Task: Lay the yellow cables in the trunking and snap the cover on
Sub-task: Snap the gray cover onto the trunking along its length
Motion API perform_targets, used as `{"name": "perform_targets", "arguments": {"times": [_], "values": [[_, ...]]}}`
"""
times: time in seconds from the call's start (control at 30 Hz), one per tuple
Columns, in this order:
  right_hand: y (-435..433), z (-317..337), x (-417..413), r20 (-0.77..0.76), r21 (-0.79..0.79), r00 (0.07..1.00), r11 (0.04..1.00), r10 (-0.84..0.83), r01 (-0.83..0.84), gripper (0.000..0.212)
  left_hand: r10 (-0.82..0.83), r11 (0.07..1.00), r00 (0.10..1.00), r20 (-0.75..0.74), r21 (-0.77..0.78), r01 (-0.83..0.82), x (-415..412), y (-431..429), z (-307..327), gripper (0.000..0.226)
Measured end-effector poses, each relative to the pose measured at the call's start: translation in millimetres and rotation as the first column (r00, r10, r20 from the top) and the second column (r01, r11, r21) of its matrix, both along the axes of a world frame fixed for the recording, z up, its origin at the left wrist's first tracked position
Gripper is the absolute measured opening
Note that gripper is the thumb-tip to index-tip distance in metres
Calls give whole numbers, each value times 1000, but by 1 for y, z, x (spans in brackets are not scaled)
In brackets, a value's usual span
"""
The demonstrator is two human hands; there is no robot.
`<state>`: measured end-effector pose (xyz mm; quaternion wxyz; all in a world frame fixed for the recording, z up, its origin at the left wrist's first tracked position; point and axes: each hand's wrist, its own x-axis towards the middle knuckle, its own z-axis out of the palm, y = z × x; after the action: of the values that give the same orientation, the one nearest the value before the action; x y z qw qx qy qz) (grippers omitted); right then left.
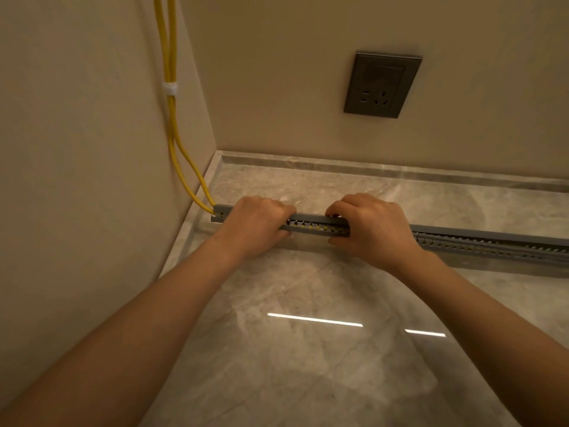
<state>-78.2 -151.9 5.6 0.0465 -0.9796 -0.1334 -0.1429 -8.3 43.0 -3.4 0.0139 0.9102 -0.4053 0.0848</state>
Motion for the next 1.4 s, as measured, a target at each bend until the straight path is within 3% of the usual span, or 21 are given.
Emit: {"name": "perform_targets", "arguments": {"times": [0.57,1.0,1.17,1.4], "values": [[-3,2,6,-99,-53,992,995,77,-83,26,5,1000,995,-98,22,-3,-3,3,-1,25],[-5,0,-11,132,23,981,989,140,-145,15,68,996,998,-16,53,-67,-27,-40,-6,18],[-15,-6,-17,71,-3,988,991,134,-134,22,67,990,997,-39,128,-61,-31,-37,-5,19],[-20,-10,-18,-7,-7,999,999,32,-32,16,88,990,992,-91,120,-76,-40,-31,-2,12]]}}
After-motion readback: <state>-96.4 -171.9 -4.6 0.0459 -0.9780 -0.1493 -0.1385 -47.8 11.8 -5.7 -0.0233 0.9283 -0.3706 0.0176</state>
